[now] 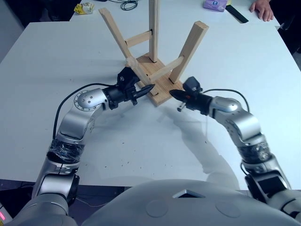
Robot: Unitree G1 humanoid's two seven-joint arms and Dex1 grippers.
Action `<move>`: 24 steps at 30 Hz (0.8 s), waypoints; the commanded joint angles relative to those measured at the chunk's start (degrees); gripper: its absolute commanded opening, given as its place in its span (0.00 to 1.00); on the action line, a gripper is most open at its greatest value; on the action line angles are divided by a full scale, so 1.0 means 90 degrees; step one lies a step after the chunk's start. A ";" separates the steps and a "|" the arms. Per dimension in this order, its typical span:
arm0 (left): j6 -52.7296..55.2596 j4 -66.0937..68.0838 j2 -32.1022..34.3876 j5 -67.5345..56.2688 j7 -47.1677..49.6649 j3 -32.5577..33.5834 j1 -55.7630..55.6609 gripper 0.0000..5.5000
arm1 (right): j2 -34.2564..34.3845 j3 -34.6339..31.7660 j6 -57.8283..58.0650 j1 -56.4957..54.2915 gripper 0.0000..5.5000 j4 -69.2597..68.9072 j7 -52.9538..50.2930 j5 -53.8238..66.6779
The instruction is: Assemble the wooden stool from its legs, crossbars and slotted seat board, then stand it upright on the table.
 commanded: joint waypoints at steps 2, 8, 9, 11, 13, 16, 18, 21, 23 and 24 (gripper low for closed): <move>0.0504 0.0455 0.0338 0.0448 -0.0314 -0.0492 0.0284 0.37 | 0.0595 0.0003 -0.0192 -0.0216 0.00 0.0497 -0.0604 -0.0400; 0.0506 0.0565 0.0416 0.0483 -0.0373 -0.0574 0.0293 0.37 | 0.1089 -0.0181 -0.0442 -0.0185 0.00 0.0923 -0.1119 -0.0641; 0.0497 0.0604 0.0411 0.0499 -0.0373 -0.0586 0.0274 0.37 | 0.1176 -0.0233 -0.0491 -0.0195 0.00 0.0963 -0.1186 -0.0636; 0.0494 0.0636 0.0417 0.0509 -0.0376 -0.0595 0.0260 0.37 | 0.1355 -0.0346 -0.0566 -0.0203 0.00 0.0947 -0.1286 -0.0597; 0.0483 0.0671 0.0425 0.0516 -0.0384 -0.0598 0.0253 0.37 | 0.1501 -0.0453 -0.0632 -0.0223 0.00 0.0888 -0.1327 -0.0533; 0.0466 0.0721 0.0443 0.0525 -0.0386 -0.0583 0.0258 0.37 | 0.1598 -0.0465 -0.0740 -0.0217 0.00 0.0791 -0.1195 -0.0475; 0.0468 0.0783 0.0435 0.0532 -0.0378 -0.0575 0.0222 0.37 | 0.1604 -0.0431 -0.0814 -0.0188 0.00 0.0779 -0.1030 -0.0452; 0.0486 0.0870 0.0421 0.0535 -0.0389 -0.0569 0.0134 0.37 | 0.1571 -0.0405 -0.0883 -0.0047 0.00 0.0628 -0.0770 -0.0341; 0.0513 0.0929 0.0409 0.0519 -0.0398 -0.0541 0.0071 0.37 | 0.1592 -0.0501 -0.0976 0.0047 0.00 0.0477 -0.0600 -0.0161; 0.0514 0.0957 0.0410 0.0518 -0.0414 -0.0534 0.0047 0.37 | 0.1638 -0.0591 -0.0988 0.0070 0.00 0.0429 -0.0576 -0.0065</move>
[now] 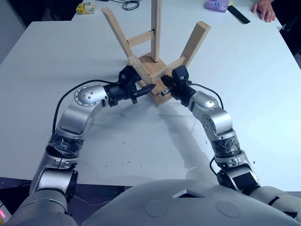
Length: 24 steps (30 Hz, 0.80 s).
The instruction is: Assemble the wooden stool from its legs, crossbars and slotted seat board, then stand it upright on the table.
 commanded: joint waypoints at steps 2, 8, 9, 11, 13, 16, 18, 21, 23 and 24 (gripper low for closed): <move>0.0602 0.0648 0.0278 0.0520 -0.0126 -0.0399 0.0350 0.37 | 0.0158 -0.0303 -0.0198 0.0108 0.00 -0.0339 0.0213 0.0443; 0.0594 0.0719 0.0297 0.0516 -0.0146 -0.0386 0.0365 0.37 | 0.0069 -0.0232 -0.0362 0.0148 0.00 0.0007 0.0133 0.0171; 0.0585 0.0725 0.0307 0.0515 -0.0150 -0.0377 0.0377 0.37 | 0.0002 -0.0120 -0.0391 0.0159 0.00 0.0126 0.0118 0.0021; 0.0580 0.0723 0.0324 0.0510 -0.0152 -0.0360 0.0394 0.37 | -0.0045 0.0004 -0.0444 0.0146 0.00 0.0316 0.0103 -0.0166; 0.0583 0.0713 0.0335 0.0507 -0.0148 -0.0349 0.0406 0.37 | -0.0033 0.0062 -0.0502 0.0101 0.00 0.0469 0.0077 -0.0282; 0.0553 0.0795 0.0318 0.0524 -0.0203 -0.0391 0.0313 0.37 | 0.0017 0.0099 -0.0598 0.0060 0.00 0.0606 0.0009 -0.0416; 0.0539 0.0820 0.0311 0.0531 -0.0212 -0.0391 0.0298 0.37 | 0.0109 0.0070 -0.0754 -0.0001 0.00 0.0711 -0.0019 -0.0430; 0.0517 0.0864 0.0302 0.0546 -0.0221 -0.0382 0.0282 0.37 | 0.0382 -0.0128 -0.1101 -0.0117 0.00 0.0774 -0.0093 -0.0249; 0.0506 0.0887 0.0302 0.0552 -0.0226 -0.0380 0.0274 0.37 | 0.0556 -0.0286 -0.1232 -0.0165 0.00 0.0756 -0.0134 -0.0088; 0.0502 0.0896 0.0302 0.0555 -0.0233 -0.0385 0.0270 0.37 | 0.0594 -0.0331 -0.1272 -0.0172 0.00 0.0777 -0.0142 -0.0052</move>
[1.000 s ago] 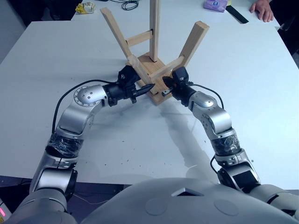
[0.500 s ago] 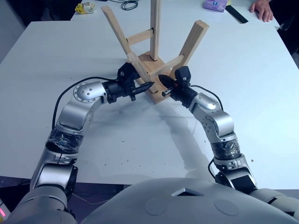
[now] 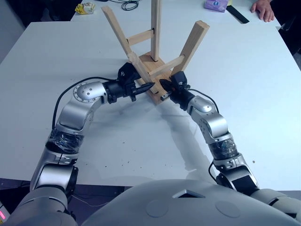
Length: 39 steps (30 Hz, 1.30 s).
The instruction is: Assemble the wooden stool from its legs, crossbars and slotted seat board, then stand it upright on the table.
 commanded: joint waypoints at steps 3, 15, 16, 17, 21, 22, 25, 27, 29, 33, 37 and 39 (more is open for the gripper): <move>0.0530 0.0604 0.0297 0.0554 -0.0084 -0.0375 0.0492 0.37 | 0.0274 -0.0297 -0.0307 -0.0169 0.00 0.0144 -0.0012 0.0214; 0.0532 0.0633 0.0321 0.0554 -0.0127 -0.0370 0.0448 0.37 | 0.0241 -0.0145 -0.0485 -0.0055 0.00 0.0324 0.0054 0.0078; 0.0533 0.0638 0.0322 0.0557 -0.0130 -0.0371 0.0445 0.37 | 0.0294 -0.0179 -0.0474 -0.0072 0.00 0.0289 0.0045 0.0141; 0.0535 0.0641 0.0324 0.0559 -0.0132 -0.0372 0.0444 0.37 | 0.0347 -0.0232 -0.0453 -0.0096 0.00 0.0251 0.0030 0.0219; 0.0517 0.0691 0.0344 0.0573 -0.0146 -0.0364 0.0445 0.37 | 0.0430 -0.0401 -0.0376 -0.0150 0.00 0.0139 0.0009 0.0412; 0.0510 0.0719 0.0344 0.0579 -0.0148 -0.0364 0.0433 0.37 | 0.0395 -0.0378 -0.0375 -0.0134 0.00 0.0149 0.0039 0.0378; 0.0471 0.0837 0.0342 0.0603 -0.0157 -0.0364 0.0374 0.37 | 0.0186 -0.0119 -0.0361 0.0049 0.00 0.0138 0.0262 0.0172; 0.0454 0.0890 0.0350 0.0608 -0.0174 -0.0357 0.0338 0.37 | -0.0062 0.0104 -0.0302 0.0259 0.00 -0.0066 0.0538 0.0104; 0.0428 0.0938 0.0391 0.0603 -0.0224 -0.0343 0.0321 0.37 | -0.0479 0.0271 -0.0180 0.0525 0.00 -0.0500 0.0924 0.0119; 0.0326 0.1081 0.0577 0.0580 -0.0478 -0.0324 0.0354 0.37 | -0.1622 0.0079 0.0050 0.0907 0.00 -0.1485 0.1840 0.0380; 0.0116 0.1443 0.0706 0.0655 -0.0681 -0.0305 0.0324 0.37 | -0.2647 -0.0621 0.0070 0.0574 0.00 -0.1393 0.2747 0.0812; -0.0010 0.1679 0.0724 0.0694 -0.0749 -0.0295 0.0253 0.37 | -0.3126 -0.0806 -0.0225 0.0149 0.00 -0.0747 0.3156 0.0708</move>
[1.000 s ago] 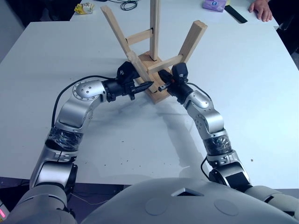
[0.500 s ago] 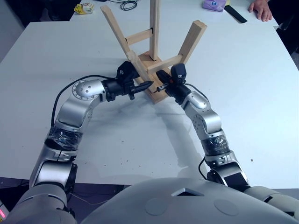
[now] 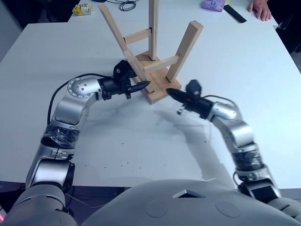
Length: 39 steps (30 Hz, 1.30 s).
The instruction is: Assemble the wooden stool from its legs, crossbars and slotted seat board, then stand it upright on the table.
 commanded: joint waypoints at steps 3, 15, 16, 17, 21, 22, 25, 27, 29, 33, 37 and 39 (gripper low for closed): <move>0.0218 0.1283 0.0412 0.0646 -0.0367 -0.0318 0.0467 0.37 | -0.0926 -0.0325 -0.0962 -0.1719 0.00 0.2474 0.0447 -0.0649; -0.0782 0.2526 0.0478 0.0428 -0.1761 -0.0356 0.0358 0.37 | 0.0381 -0.0525 -0.3259 -0.5347 0.00 0.8004 -0.0248 -0.1277; -0.0885 0.2637 0.0533 0.0425 -0.1963 -0.0374 0.0340 0.37 | 0.0418 -0.0582 -0.3303 -0.5534 0.00 0.8296 -0.0156 -0.1255; -0.0977 0.2753 0.0585 0.0420 -0.2156 -0.0382 0.0319 0.37 | 0.0447 -0.0613 -0.3356 -0.5680 0.00 0.8542 -0.0092 -0.1268; -0.1221 0.3025 0.0732 0.0393 -0.2788 -0.0483 0.0291 0.37 | 0.0525 -0.0705 -0.3483 -0.5900 0.00 0.9078 0.0156 -0.1352; -0.1261 0.3005 0.0776 0.0360 -0.2944 -0.0517 0.0335 0.37 | 0.0554 -0.0713 -0.3512 -0.5895 0.00 0.9128 0.0285 -0.1356; -0.1198 0.2709 0.0932 0.0136 -0.3281 -0.0551 0.0556 0.37 | 0.0600 -0.0726 -0.3617 -0.5800 0.00 0.9131 0.0639 -0.1373; -0.1122 0.2413 0.1110 0.0003 -0.3433 -0.0586 0.0810 0.37 | 0.0560 -0.0770 -0.3670 -0.5654 0.00 0.9007 0.1007 -0.1306; -0.1085 0.2194 0.1269 -0.0087 -0.3485 -0.0612 0.1020 0.37 | 0.0505 -0.0811 -0.3706 -0.5516 0.00 0.8862 0.1299 -0.1243; -0.0937 0.1794 0.1585 -0.0364 -0.3520 -0.0569 0.1382 0.37 | 0.0411 -0.0851 -0.3606 -0.5044 0.00 0.8153 0.2133 -0.0999; -0.0803 0.1456 0.1805 -0.0613 -0.3471 -0.0563 0.1685 0.37 | 0.0383 -0.0728 -0.2961 -0.4305 0.00 0.6744 0.3213 -0.0545; -0.0776 0.1395 0.1839 -0.0682 -0.3427 -0.0582 0.1728 0.37 | 0.0359 -0.0656 -0.2681 -0.4104 0.00 0.6343 0.3471 -0.0448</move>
